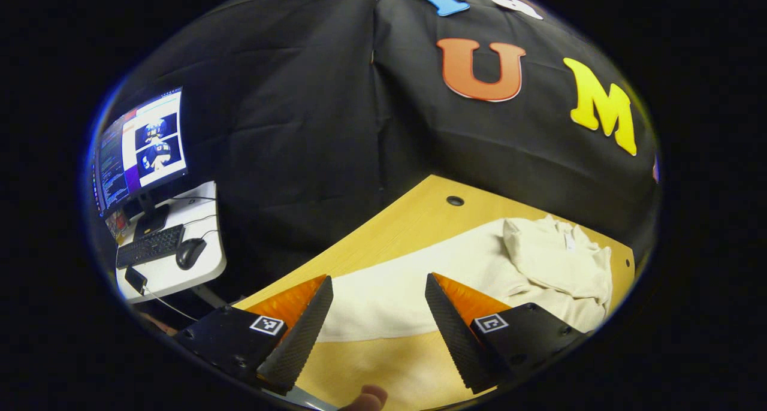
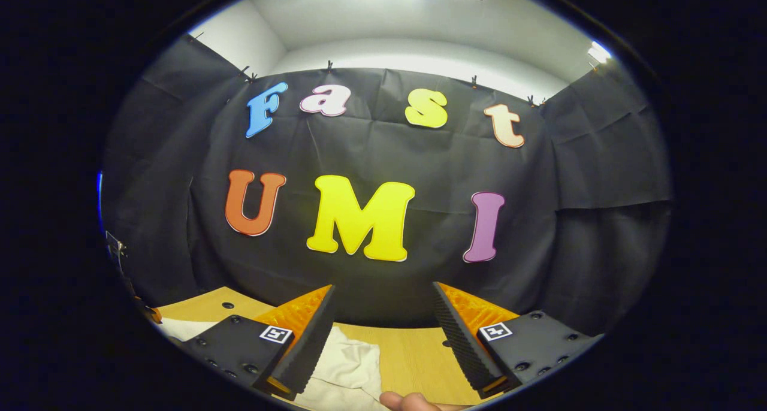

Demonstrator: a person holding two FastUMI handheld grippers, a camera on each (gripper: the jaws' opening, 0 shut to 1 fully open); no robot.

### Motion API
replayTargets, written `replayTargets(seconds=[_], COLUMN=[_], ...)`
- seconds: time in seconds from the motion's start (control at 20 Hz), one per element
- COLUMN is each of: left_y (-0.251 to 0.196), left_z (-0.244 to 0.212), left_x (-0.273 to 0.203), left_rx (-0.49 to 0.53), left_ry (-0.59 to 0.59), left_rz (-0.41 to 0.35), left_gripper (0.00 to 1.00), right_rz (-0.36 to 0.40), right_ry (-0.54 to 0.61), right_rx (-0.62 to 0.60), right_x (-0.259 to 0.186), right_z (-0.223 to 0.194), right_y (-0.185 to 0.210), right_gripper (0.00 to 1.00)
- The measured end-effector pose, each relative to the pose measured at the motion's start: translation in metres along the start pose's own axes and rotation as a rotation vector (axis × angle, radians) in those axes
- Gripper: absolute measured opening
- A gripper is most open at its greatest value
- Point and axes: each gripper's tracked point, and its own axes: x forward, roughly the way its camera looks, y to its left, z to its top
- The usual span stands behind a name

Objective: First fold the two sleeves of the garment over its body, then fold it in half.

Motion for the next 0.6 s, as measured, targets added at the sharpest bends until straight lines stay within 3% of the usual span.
replayTargets(seconds=[0.15, 0.35, 0.6], left_y=[0.036, 0.065, 0.073], left_z=[-0.017, -0.034, -0.054], left_x=[0.015, 0.03, 0.045], left_rx=[-0.026, -0.051, -0.16], left_ry=[0.064, 0.151, 0.249], left_rz=[0.08, 0.128, 0.12], left_gripper=[0.99, 0.99, 0.99], right_rz=[-0.014, -0.036, 0.01], right_ry=[0.056, 0.089, 0.12], right_rx=[0.013, 0.022, 0.009], right_x=[0.0, 0.008, 0.013], right_z=[-0.017, -0.03, -0.037], right_y=[-0.002, -0.004, 0.026], right_gripper=[0.95, 0.95, 0.95])
